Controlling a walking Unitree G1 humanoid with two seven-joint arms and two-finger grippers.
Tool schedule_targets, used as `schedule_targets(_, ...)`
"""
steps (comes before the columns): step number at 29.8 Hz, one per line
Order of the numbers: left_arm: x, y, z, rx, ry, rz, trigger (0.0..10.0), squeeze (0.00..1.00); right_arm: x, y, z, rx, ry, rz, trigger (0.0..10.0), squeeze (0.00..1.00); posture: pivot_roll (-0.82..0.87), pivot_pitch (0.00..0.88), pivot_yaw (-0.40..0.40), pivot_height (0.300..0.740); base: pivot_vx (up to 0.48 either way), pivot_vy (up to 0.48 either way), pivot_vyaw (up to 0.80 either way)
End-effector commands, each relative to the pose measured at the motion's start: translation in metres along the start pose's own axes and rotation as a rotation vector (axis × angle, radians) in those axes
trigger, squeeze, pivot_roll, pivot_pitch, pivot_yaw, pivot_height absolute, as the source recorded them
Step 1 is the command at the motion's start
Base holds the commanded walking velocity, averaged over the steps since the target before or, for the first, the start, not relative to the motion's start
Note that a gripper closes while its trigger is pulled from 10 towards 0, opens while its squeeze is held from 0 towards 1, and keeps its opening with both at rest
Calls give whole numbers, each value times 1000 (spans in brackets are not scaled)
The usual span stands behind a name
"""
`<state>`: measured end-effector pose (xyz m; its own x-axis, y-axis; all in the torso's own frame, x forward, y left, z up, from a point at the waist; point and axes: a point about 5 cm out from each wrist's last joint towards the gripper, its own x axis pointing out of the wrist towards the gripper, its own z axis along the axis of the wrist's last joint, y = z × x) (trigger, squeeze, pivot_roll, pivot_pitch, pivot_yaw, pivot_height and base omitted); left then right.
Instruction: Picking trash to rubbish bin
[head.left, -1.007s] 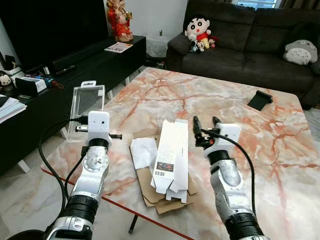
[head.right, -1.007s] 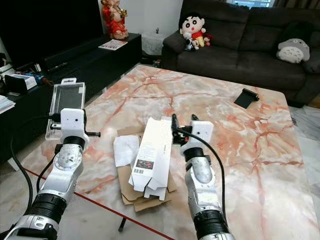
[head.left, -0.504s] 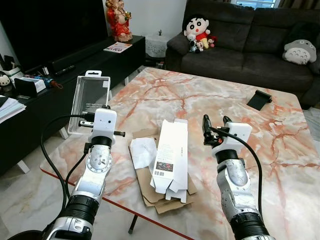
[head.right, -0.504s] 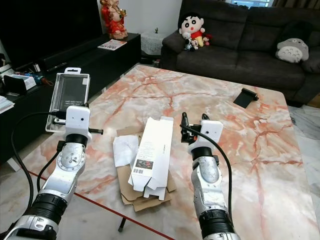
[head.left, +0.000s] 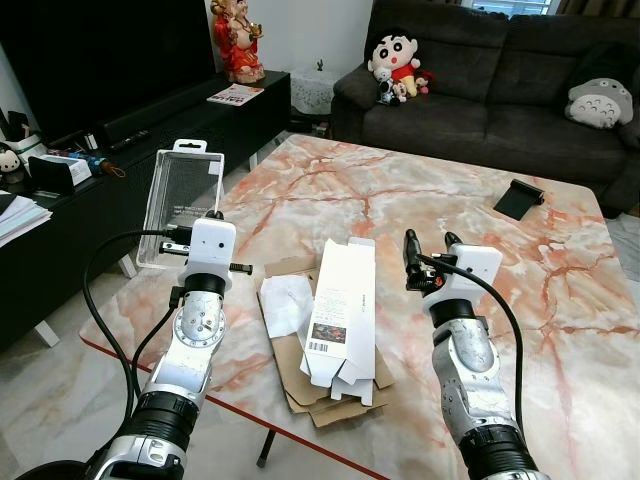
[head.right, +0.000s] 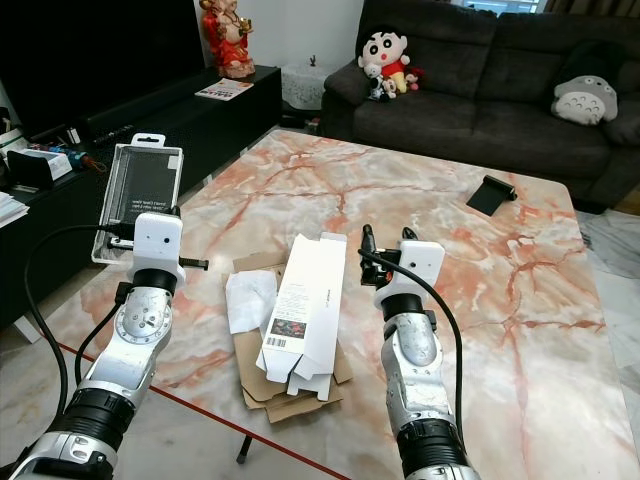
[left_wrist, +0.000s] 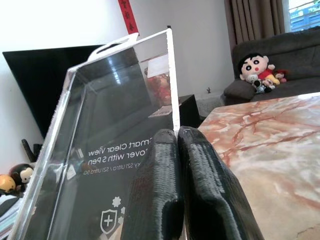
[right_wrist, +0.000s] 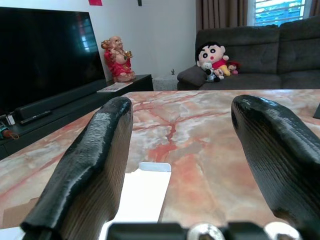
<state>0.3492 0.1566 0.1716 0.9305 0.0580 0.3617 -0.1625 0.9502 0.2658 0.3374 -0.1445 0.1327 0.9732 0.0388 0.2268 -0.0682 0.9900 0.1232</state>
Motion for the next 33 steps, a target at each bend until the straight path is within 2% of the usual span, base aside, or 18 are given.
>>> schedule_targets(1, -1, -1, 4, 13, -29, -15, 10000, 0, 1, 1, 4, -1, -13, 3, 10000, 0, 157, 0, -31, 740, 0, 0, 0)
schedule_targets(13, -1, 0, 4, 10, -38, -17, 10000, 0, 1, 1, 3, -5, -10, 7, 10000, 0, 154, 0, -27, 740, 0, 0, 0)
schedule_targets(33, -3, -1, 3, 4, -37, -21, 10000, 0, 0, 1, 1, -4, -5, 11, 10000, 0, 150, 0, -27, 740, -308, 0, 0)
